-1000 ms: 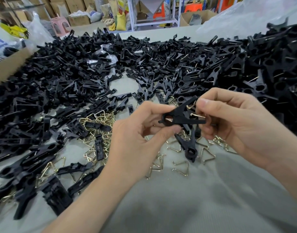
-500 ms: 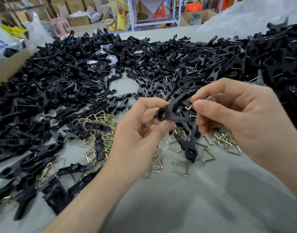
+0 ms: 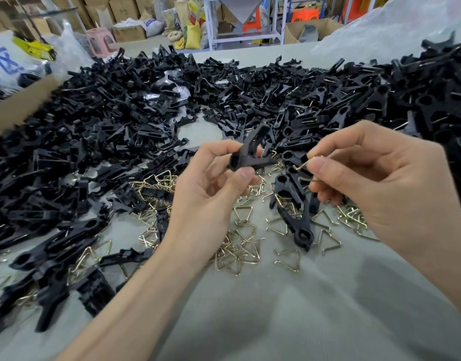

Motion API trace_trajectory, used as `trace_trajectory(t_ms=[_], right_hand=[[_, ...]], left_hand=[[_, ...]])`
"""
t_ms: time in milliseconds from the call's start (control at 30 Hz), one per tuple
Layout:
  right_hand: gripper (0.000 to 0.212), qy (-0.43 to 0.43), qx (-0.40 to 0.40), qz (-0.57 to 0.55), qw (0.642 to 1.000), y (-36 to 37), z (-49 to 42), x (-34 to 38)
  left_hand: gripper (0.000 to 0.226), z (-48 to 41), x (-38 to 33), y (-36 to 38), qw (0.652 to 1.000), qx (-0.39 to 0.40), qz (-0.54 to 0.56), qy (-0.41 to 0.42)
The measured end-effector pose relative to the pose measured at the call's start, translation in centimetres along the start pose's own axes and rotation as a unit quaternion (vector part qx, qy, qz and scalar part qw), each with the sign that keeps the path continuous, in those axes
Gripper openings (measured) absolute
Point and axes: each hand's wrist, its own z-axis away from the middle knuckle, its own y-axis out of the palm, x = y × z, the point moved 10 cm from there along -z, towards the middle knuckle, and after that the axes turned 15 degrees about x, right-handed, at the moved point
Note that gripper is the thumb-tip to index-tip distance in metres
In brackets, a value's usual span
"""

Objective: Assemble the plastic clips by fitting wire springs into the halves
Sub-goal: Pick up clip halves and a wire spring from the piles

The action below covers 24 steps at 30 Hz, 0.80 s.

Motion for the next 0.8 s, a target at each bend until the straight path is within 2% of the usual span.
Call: trace_trajectory(t_ms=[167,233,300,367,433,567,667,800], right_hand=[[0.008,-0.01,0.002,0.02,1.0,0.1,0.1,0.0],[0.012,0.022,0.025,0.025,0.999,0.5,0.0,-0.7],[0.02,0.099,0.128,0.048,0.986,2.2,0.0,-2.3],[0.018,0.183,0.291,0.095,0.934,4.9,1.0,-4.3],[0.014,0.223,0.378,0.158,0.884,6.1,2.1,-5.3],[0.019,0.195,0.348,0.291,0.869,5.0,1.2,-4.6],[0.019,0.175,0.308,0.31,0.882,4.3,0.6,-3.8],[0.038,0.165,0.353,0.388,0.835,6.4,1.6,-4.2]], left_hand=[[0.017,-0.1,0.1,-0.8,1.0,-0.027,0.0,-0.003],[0.016,0.0,0.1,-1.1,0.999,-0.036,-0.001,-0.007],[0.016,0.0,0.1,-1.2,0.999,-0.039,-0.002,-0.008],[0.015,0.0,0.1,-1.4,0.999,-0.047,0.003,-0.009],[0.014,0.1,0.1,-1.6,0.999,-0.053,0.004,-0.012],[0.013,0.1,0.3,-1.8,0.998,-0.06,-0.003,-0.02],[0.014,0.1,0.2,-1.7,0.998,-0.058,-0.027,-0.018],[0.015,0.1,0.2,-1.3,0.997,-0.045,-0.063,-0.015]])
